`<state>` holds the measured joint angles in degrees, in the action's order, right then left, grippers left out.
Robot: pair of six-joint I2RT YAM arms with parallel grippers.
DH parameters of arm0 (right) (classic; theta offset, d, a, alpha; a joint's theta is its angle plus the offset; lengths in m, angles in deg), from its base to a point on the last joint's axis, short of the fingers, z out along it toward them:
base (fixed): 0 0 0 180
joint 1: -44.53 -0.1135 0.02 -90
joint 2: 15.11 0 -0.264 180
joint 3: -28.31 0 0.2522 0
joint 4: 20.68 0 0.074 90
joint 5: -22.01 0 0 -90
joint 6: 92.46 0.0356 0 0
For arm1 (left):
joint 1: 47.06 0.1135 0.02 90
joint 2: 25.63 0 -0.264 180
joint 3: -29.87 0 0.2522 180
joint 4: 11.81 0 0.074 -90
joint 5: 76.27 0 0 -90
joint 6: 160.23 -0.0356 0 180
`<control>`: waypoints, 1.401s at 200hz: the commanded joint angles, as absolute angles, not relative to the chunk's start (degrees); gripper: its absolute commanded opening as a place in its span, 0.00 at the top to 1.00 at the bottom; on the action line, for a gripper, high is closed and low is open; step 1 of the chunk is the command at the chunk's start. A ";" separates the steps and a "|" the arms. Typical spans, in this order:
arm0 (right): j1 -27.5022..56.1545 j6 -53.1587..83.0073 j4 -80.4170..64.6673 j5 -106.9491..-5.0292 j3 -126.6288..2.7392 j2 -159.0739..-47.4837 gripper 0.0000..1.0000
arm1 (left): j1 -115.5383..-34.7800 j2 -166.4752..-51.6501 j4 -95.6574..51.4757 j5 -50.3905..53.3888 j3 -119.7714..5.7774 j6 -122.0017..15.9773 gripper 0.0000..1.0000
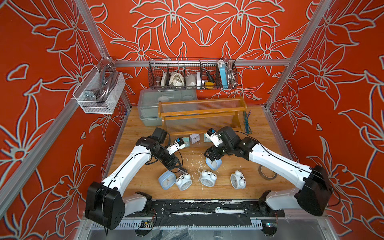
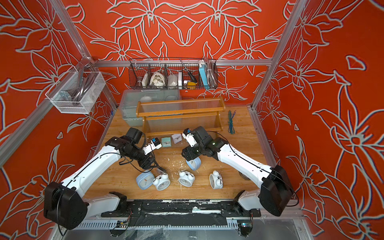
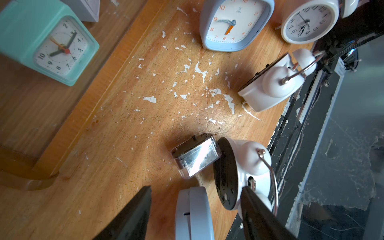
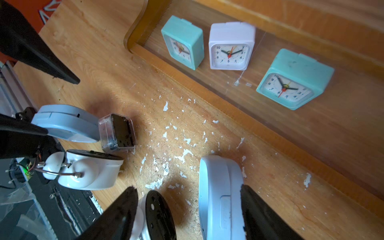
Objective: Place the alarm clocks on the shelf by style
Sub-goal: Pick up the alarm from the center of the board, then move the alarm to the center of the board.
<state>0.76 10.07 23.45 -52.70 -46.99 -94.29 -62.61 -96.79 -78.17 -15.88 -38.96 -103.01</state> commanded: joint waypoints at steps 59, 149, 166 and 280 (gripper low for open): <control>0.62 6.16 29.63 -50.57 -49.61 -96.84 0.23 | -68.62 -101.64 -74.80 -13.16 -40.19 -96.76 0.31; 0.69 7.78 30.94 -56.57 -47.73 -95.16 0.23 | -71.83 -106.30 -73.99 -9.72 -40.12 -94.54 0.32; 0.69 8.66 31.64 -59.00 -46.95 -94.99 0.22 | -72.37 -107.06 -74.00 -9.49 -40.19 -94.66 0.32; 0.67 12.15 27.53 -59.52 -40.33 -96.42 0.16 | -72.72 -104.56 -72.68 -10.47 -38.85 -96.19 0.32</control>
<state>0.76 10.99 29.19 -59.19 -41.51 -95.14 -72.56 -105.84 -72.60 -10.11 -39.18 -95.79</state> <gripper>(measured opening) 0.838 0.680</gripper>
